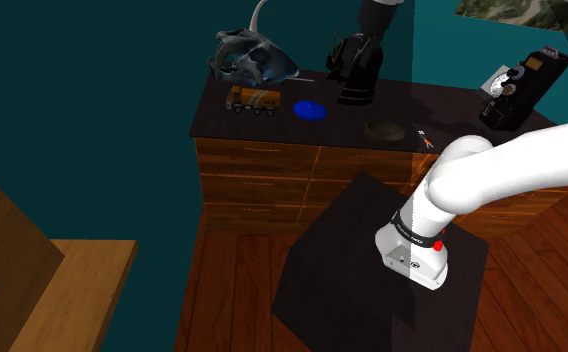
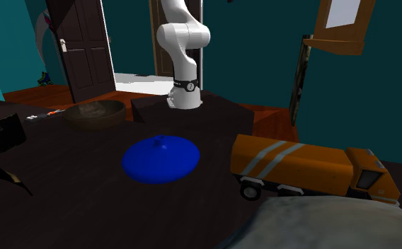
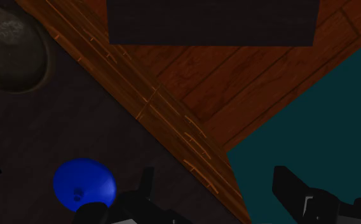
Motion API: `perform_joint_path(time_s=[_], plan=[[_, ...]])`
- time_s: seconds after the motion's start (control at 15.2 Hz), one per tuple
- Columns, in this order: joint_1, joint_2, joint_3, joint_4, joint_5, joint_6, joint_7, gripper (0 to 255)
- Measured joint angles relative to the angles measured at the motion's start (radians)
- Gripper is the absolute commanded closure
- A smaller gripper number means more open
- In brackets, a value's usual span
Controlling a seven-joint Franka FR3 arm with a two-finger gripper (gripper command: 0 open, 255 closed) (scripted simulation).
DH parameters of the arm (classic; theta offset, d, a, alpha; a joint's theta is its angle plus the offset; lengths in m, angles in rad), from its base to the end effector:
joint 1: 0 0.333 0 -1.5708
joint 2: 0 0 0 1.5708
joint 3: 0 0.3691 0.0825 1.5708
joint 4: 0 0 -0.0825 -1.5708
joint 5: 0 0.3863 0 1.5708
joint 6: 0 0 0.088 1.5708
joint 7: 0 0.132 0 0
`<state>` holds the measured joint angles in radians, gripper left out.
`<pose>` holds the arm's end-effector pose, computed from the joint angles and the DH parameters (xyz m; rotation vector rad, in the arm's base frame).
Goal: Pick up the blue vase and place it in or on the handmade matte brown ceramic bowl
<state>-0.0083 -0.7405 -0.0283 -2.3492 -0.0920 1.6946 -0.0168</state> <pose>0.2995 -0.0250 0.6051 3.0643 -0.0088 0.1288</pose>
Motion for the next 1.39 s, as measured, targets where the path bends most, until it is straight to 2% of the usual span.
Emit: perform_joint_path(time_s=[0.26,0.86,1.39], plan=[[-0.010,0.050,-0.033,-0.001,-0.015,0.050,-0.030,0],[-0.041,0.312,-0.159,0.041,-0.041,0.270,-0.151,0],[-0.056,0.580,-0.251,0.154,0.007,0.418,-0.273,0]])
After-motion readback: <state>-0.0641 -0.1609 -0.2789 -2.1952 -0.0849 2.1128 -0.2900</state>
